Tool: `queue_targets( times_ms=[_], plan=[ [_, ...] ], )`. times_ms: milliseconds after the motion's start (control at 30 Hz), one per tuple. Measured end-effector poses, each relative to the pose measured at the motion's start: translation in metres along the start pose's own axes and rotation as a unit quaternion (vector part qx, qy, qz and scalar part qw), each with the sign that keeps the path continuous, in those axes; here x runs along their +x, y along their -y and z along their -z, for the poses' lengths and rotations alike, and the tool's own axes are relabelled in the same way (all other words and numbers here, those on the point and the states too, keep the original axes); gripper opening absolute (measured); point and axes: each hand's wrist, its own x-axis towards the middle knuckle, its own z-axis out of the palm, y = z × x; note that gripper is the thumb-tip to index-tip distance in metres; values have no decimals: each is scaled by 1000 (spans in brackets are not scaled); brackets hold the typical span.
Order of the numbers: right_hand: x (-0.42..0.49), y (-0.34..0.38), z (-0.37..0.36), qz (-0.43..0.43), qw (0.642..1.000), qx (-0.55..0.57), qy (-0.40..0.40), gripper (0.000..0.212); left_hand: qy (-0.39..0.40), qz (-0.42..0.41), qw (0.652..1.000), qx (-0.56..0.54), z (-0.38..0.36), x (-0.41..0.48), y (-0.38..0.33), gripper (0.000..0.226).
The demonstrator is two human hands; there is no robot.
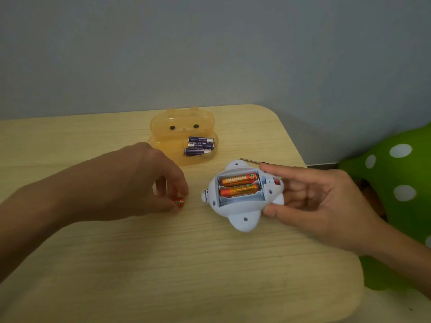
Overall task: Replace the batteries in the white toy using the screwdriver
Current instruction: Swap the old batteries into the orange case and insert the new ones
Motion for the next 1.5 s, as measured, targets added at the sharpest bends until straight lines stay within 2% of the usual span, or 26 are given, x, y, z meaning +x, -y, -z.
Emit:
queue_targets(
  times_ms=[67,167,267,333,467,633,733,1033,1167,1267,1367,1500],
  plan=[
    [0,0,0,-3,1000,1,-1,64,-11,-13,1000,2,-2,3,-1,15],
    [0,0,0,-9,1000,3,1,64,-106,-57,992,-42,5,6,-7,18],
    [1,1,0,-15,1000,0,5,63,-207,-113,962,-141,8,11,-28,21],
    [1,0,0,-16,1000,-3,6,63,-234,-153,943,-183,0,17,-46,22],
    [1,0,0,-13,1000,-7,0,63,-220,-200,932,-208,-23,30,-66,18],
    [1,0,0,-19,1000,-7,0,64,-235,-234,933,-141,-33,37,-65,15],
    [0,0,0,-20,1000,-9,-3,65,-215,-242,938,-124,-31,38,-62,14],
    [0,-1,-1,-21,999,23,-9,65,-197,-271,942,-20,-42,26,-56,27],
    [-1,-2,-1,-15,1000,22,-7,66,-186,-257,948,13,-44,17,-57,30],
    [0,-1,-1,-3,1000,13,-6,65,-197,-246,949,-5,-34,9,-50,29],
    [0,0,-1,1,1000,16,-6,66,-225,-196,954,-6,-7,-6,-22,23],
    [1,-4,-1,2,1000,20,-8,66,-144,-91,985,35,28,-31,36,23]
  ],
)
